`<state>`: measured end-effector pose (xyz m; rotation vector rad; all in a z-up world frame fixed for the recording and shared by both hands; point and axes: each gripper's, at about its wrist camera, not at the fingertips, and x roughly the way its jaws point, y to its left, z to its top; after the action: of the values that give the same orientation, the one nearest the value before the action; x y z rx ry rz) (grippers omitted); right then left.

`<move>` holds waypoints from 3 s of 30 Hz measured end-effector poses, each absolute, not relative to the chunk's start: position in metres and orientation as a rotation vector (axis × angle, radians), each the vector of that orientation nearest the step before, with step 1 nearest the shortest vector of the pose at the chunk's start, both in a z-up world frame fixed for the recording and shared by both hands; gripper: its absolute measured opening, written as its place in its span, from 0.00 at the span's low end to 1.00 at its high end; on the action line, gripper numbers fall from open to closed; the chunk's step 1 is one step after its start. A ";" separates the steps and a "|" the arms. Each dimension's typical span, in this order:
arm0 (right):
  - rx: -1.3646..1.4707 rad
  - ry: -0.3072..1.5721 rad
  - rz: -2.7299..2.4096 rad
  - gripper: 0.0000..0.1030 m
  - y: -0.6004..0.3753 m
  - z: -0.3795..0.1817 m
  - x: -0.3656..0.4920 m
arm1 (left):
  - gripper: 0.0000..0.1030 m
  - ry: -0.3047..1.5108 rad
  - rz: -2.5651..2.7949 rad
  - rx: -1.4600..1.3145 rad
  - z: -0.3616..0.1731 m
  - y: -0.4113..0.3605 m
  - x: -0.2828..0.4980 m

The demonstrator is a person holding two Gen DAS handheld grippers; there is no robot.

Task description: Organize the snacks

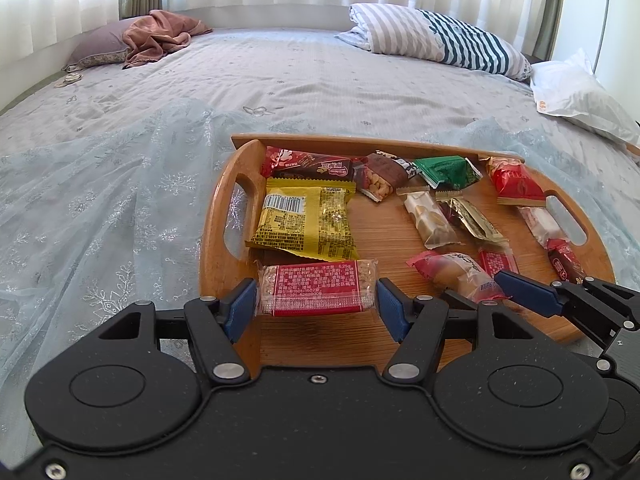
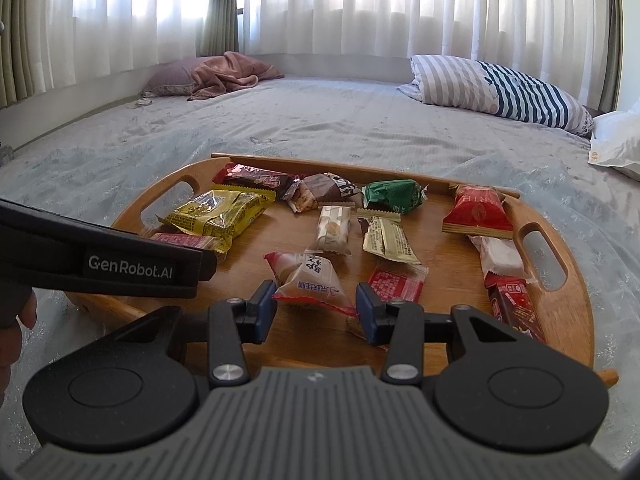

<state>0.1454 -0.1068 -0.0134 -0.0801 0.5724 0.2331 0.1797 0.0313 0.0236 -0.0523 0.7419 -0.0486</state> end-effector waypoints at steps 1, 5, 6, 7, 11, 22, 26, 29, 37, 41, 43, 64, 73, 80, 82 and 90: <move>-0.081 0.574 0.233 0.47 -0.107 -0.013 0.146 | 0.61 0.742 -0.049 -0.052 0.024 0.031 0.180; -0.085 0.577 0.233 0.48 -0.106 -0.014 0.146 | 0.61 0.744 -0.050 -0.052 0.023 0.031 0.180; -0.085 0.578 0.234 0.48 -0.105 -0.014 0.146 | 0.61 0.746 -0.052 -0.053 0.023 0.031 0.181; -0.085 0.579 0.234 0.48 -0.105 -0.014 0.147 | 0.61 0.750 -0.055 -0.054 0.022 0.031 0.181; -0.090 0.582 0.235 0.48 -0.105 -0.014 0.148 | 0.61 0.753 -0.056 -0.053 0.020 0.030 0.182; -0.119 0.610 0.249 0.53 -0.102 -0.011 0.150 | 0.62 0.761 -0.059 -0.049 0.019 0.029 0.183; -0.125 0.614 0.254 0.55 -0.102 -0.010 0.150 | 0.62 0.766 -0.060 -0.058 0.019 0.030 0.183; -0.135 0.617 0.257 0.61 -0.101 -0.009 0.149 | 0.65 0.770 -0.064 -0.064 0.020 0.030 0.183; -0.129 0.617 0.256 0.73 -0.101 -0.004 0.147 | 0.77 0.761 -0.067 -0.063 0.026 0.030 0.178; -0.129 0.615 0.253 0.76 -0.102 -0.002 0.144 | 0.82 0.759 -0.067 -0.056 0.028 0.029 0.176; -0.131 0.613 0.251 0.78 -0.103 -0.002 0.143 | 0.83 0.758 -0.065 -0.054 0.029 0.029 0.174; -0.089 0.579 0.186 0.88 -0.133 0.010 0.119 | 0.94 0.718 -0.054 -0.046 0.048 0.025 0.142; -0.053 0.560 0.157 0.99 -0.153 0.016 0.104 | 0.95 0.707 -0.066 -0.051 0.055 0.018 0.122; -0.025 0.557 0.140 1.00 -0.165 0.015 0.092 | 0.96 0.708 -0.072 -0.063 0.056 0.015 0.107; -0.014 0.557 0.128 1.00 -0.169 0.014 0.089 | 0.96 0.703 -0.074 -0.067 0.057 0.013 0.103; 0.005 0.566 0.103 1.00 -0.181 0.010 0.078 | 0.96 0.690 -0.076 -0.082 0.059 0.010 0.091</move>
<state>0.0778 -0.1809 0.0095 0.0050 0.5662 0.1031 0.0913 0.0098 0.0591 -0.0817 0.6902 -0.0757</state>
